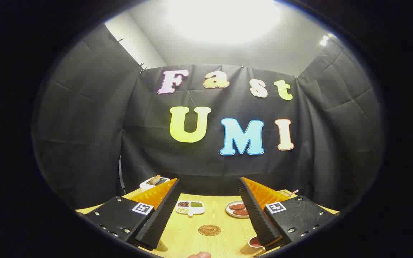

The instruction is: Take the bottle from table, then pour the juice into the cup, finally place the bottle on the coaster

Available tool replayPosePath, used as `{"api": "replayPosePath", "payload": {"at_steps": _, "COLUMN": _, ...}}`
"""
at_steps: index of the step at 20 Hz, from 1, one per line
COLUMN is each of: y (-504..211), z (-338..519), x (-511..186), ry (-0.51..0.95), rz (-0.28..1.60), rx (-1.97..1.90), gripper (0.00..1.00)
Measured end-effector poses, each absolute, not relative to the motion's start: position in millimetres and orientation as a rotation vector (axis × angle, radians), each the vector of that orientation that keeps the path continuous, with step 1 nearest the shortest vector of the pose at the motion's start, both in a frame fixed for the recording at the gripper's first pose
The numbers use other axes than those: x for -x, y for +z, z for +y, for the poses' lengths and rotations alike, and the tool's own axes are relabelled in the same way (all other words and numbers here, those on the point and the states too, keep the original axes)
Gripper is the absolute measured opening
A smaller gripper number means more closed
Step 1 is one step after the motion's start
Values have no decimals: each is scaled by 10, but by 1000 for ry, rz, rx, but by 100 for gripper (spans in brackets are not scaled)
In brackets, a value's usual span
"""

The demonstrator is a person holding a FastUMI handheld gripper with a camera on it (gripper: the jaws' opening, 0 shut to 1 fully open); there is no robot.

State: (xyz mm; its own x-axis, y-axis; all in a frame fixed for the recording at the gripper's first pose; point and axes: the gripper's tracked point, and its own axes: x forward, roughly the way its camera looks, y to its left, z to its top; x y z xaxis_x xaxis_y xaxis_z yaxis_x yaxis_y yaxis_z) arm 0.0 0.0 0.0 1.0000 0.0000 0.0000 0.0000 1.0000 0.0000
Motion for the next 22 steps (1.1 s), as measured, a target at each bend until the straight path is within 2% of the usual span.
{"api": "replayPosePath", "payload": {"at_steps": 22, "y": 15, "z": 64, "x": -284, "ry": 35, "rz": -41, "rx": -51, "gripper": 98}}
